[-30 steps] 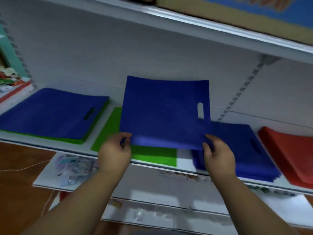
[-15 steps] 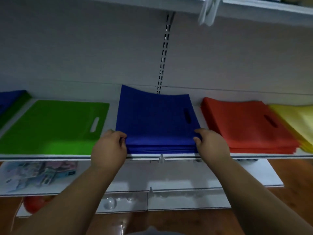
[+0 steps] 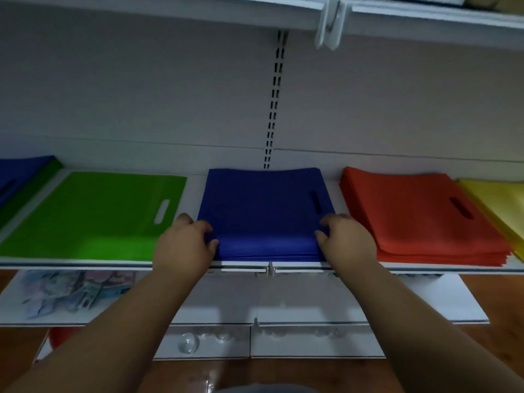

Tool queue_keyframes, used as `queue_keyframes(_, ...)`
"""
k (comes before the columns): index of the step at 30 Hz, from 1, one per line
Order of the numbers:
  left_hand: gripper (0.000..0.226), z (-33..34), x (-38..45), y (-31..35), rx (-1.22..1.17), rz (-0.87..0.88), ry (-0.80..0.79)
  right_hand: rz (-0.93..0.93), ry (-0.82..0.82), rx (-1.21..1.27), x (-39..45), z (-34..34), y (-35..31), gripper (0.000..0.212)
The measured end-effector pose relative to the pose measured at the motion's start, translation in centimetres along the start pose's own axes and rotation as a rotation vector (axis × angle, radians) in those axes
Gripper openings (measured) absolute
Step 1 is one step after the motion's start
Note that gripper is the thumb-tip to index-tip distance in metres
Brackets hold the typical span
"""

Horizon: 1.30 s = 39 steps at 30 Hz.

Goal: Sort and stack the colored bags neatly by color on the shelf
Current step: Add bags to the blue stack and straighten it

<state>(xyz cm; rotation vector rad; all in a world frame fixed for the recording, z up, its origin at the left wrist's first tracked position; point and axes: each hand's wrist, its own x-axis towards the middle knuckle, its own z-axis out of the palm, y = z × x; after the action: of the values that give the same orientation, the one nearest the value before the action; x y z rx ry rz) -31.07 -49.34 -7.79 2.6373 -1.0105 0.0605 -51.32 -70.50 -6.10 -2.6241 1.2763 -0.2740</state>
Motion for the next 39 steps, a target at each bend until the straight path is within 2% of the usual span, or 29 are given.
queue_keyframes(4,0.029,-0.3,-1.3,-2.0,-0.118,0.006,0.023,-0.135,0.004,0.082,-0.1,1.3,-4.3,0.029)
queue_keyframes(8,0.025,-1.3,-2.4,-7.2,-0.184,-0.069,0.008,-0.284,-0.010,0.155,0.0,3.3,-10.7,0.028)
queue_keyframes(15,0.027,-5.8,-3.8,-22.0,-0.163,-0.210,0.058,-0.430,-0.047,0.201,-1.2,7.7,-25.8,0.023)
queue_keyframes(19,0.031,-9.1,-4.0,-30.7,-0.198,-0.288,0.111,-0.522,-0.102,0.227,-2.8,9.8,-36.2,0.034)
queue_keyframes(22,0.032,-11.3,-5.1,-36.2,-0.224,-0.322,0.087,-0.607,-0.214,0.224,-3.6,11.6,-43.7,0.046)
queue_keyframes(26,0.042,-13.8,-6.4,-42.7,-0.278,-0.393,0.004,-0.603,-0.483,0.161,-4.9,14.2,-52.9,0.073)
queue_keyframes(30,0.046,-14.7,-6.5,-46.0,-0.521,-0.537,-0.037,-0.584,-0.600,0.103,-5.1,16.2,-57.3,0.077)
queue_keyframes(34,0.042,-14.4,-6.5,-46.9,-0.786,-0.658,-0.035,-0.531,-0.529,0.133,-5.8,17.2,-57.5,0.060)
queue_keyframes(37,0.047,-14.8,-5.8,-47.0,-0.921,-0.739,0.042,-0.503,-0.330,0.159,-6.4,17.0,-57.2,0.039)
queue_keyframes(39,0.050,-14.8,-4.9,-47.2,-1.152,-0.845,0.143,-0.520,-0.208,0.273,-6.5,16.7,-56.5,0.023)
